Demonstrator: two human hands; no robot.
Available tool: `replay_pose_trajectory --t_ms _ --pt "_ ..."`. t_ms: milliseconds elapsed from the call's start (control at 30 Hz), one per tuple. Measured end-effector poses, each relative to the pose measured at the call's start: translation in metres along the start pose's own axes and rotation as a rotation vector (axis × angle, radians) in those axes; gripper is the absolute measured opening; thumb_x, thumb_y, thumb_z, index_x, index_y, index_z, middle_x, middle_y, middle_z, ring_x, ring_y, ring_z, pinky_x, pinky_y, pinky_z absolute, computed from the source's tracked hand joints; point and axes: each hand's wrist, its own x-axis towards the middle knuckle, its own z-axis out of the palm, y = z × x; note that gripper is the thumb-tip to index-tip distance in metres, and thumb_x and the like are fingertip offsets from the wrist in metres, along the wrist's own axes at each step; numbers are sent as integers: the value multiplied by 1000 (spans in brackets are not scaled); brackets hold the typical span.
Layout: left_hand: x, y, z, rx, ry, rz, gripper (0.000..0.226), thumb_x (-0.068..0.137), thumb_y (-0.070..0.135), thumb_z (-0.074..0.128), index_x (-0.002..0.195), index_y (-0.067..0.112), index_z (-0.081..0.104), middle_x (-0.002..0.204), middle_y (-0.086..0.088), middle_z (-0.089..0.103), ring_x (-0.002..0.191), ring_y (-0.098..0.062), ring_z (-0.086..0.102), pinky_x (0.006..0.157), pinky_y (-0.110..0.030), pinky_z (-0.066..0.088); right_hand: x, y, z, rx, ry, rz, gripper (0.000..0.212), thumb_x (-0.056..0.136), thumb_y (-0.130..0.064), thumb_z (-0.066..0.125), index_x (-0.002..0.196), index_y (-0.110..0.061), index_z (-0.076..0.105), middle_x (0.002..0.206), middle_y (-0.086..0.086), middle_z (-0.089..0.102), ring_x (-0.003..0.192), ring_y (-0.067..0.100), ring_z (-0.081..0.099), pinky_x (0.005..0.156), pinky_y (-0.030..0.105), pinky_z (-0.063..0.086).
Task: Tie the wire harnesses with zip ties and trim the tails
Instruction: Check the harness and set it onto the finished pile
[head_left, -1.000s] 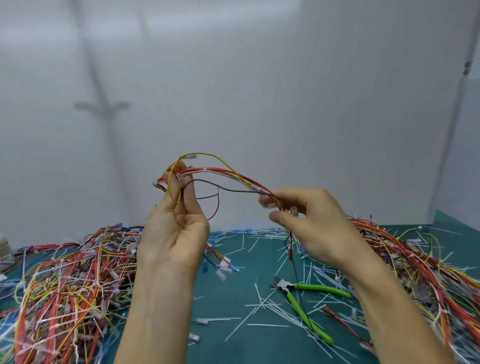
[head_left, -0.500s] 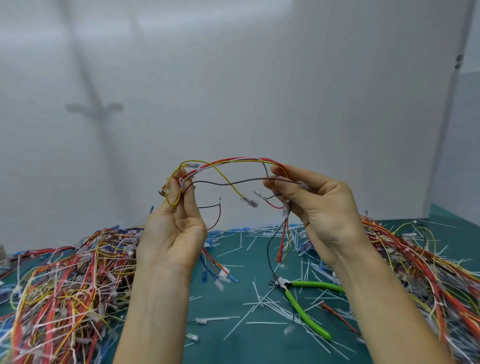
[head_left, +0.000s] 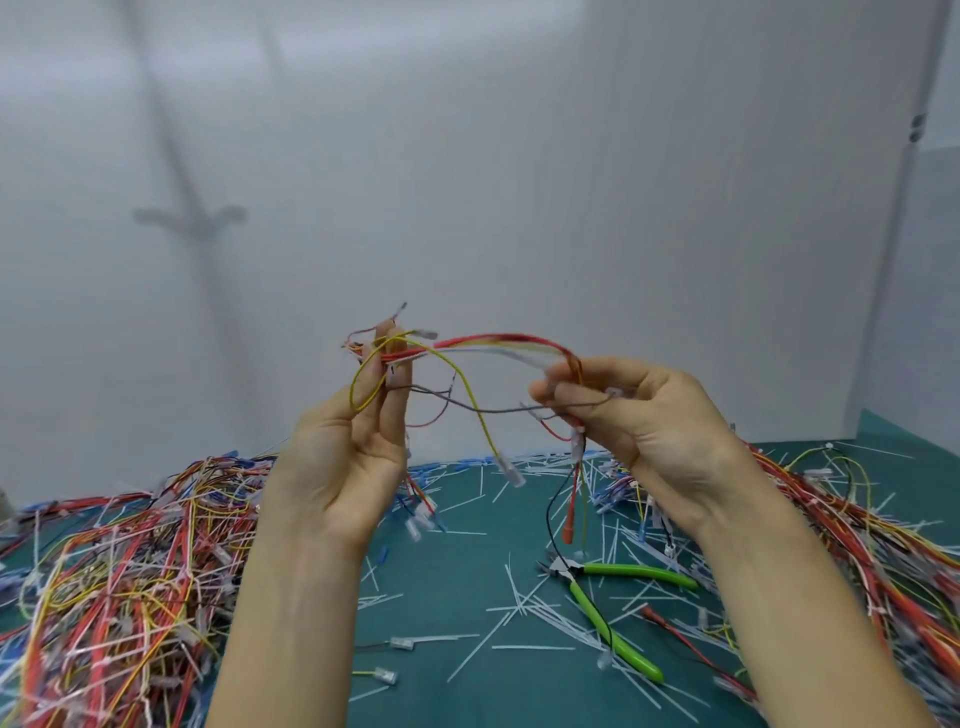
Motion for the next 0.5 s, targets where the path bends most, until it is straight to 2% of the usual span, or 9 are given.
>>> replay_pose_trajectory --t_ms 33,100,167,233,267,367,433,500 --pt "-6 -18 12 132 19 -62 22 60 -2 68 81 -3 77 88 -5 77 72 -13 74 56 -16 56 -1 0 -4 -192 -17 19 19 71 1 75 86 -11 79 89 7 78 89 17 74 74 22 57" --pt "-8 -26 5 303 -69 2 20 71 5 64 86 3 77 88 -2 77 73 -9 73 59 -14 55 -4 -5 -9 -633 -133 78 37 79 4 75 108 -18 72 106 -6 75 103 7 68 85 18 54" --pt "-4 -22 3 429 -76 57 26 74 9 62 97 5 71 87 -1 77 76 -9 73 60 -13 55 -9 -12 -11 -958 -329 147 66 81 -11 78 138 -34 51 132 -21 54 120 -6 50 87 4 39" --pt "-6 -26 3 567 -85 136 27 75 8 63 102 5 65 91 -1 77 80 -13 74 61 -17 55 -14 -16 -10 -1104 -459 167 94 78 -31 81 151 -46 23 142 -29 31 125 -16 26 86 -6 26" --pt "-7 -32 1 613 -106 144 25 78 5 63 103 6 63 94 -2 76 82 -16 74 61 -19 56 -16 -17 -7 -1124 -474 162 100 77 -40 81 152 -49 15 146 -30 24 126 -19 19 89 -7 19" --pt "-8 -38 0 775 -133 152 26 85 -3 64 109 6 60 100 -6 76 82 -22 74 61 -25 58 -18 -17 10 -1097 -355 68 94 78 -58 71 151 -52 12 159 -29 5 140 -14 5 106 13 11" --pt "-12 -43 4 863 -186 160 29 86 -4 65 111 10 60 99 -5 76 78 -19 74 61 -24 57 -16 -14 25 -910 -220 -44 77 86 -51 65 151 -43 25 160 -21 20 142 -9 18 112 17 18" --pt "-15 -52 5 955 -248 178 33 86 -6 65 110 16 61 92 0 77 71 -14 73 56 -20 54 -13 -11 37 -618 -115 -97 57 92 -41 61 145 -32 42 147 -15 48 131 -5 45 109 19 35"
